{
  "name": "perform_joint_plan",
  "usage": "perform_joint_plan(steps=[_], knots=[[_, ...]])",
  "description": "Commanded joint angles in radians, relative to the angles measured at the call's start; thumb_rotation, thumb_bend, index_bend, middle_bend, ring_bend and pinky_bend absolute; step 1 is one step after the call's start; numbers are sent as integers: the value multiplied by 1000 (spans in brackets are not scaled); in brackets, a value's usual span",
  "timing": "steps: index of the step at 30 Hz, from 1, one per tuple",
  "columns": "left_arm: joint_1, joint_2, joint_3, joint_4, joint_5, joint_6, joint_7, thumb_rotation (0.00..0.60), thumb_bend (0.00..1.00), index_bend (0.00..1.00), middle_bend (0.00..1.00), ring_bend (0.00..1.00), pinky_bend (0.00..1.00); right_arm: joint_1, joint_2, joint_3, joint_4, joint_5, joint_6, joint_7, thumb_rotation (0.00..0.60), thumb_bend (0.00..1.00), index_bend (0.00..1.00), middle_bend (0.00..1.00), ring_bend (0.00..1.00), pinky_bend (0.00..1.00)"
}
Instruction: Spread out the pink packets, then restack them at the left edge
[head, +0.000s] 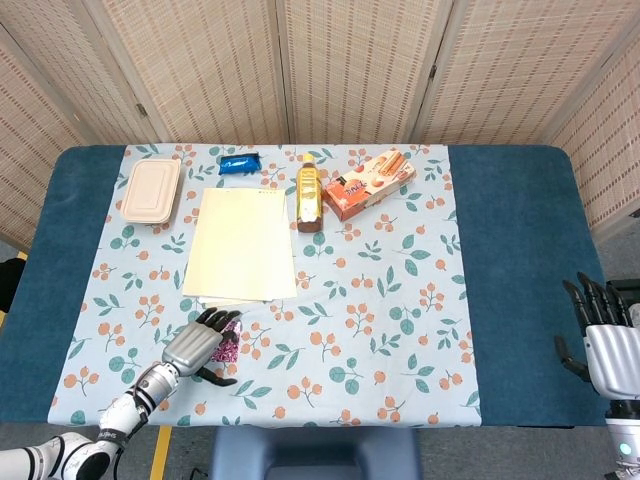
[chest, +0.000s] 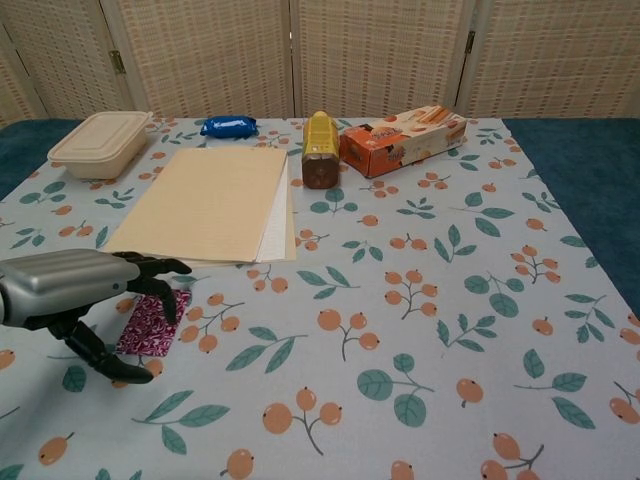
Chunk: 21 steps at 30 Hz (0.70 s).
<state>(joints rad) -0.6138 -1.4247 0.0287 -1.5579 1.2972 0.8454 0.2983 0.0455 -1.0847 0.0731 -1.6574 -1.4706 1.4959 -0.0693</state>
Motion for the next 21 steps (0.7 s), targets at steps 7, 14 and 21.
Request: perform_joint_plan(steps=[7, 14, 21], knots=[[17, 22, 8, 9, -34, 10, -2, 313, 54, 341, 0, 0, 0, 0, 3, 2, -4, 2, 1, -3, 600, 452, 5, 11, 0, 0], [42, 61, 23, 21, -38, 27, -29, 311, 54, 343, 0, 0, 0, 2, 3, 3, -8, 5, -2, -6, 600, 452, 5, 11, 0, 0], [64, 109, 33, 29, -41, 40, -56, 311, 54, 345, 0, 0, 0, -1, 4, 2, -11, 4, 2, -9, 600, 452, 5, 11, 0, 0]])
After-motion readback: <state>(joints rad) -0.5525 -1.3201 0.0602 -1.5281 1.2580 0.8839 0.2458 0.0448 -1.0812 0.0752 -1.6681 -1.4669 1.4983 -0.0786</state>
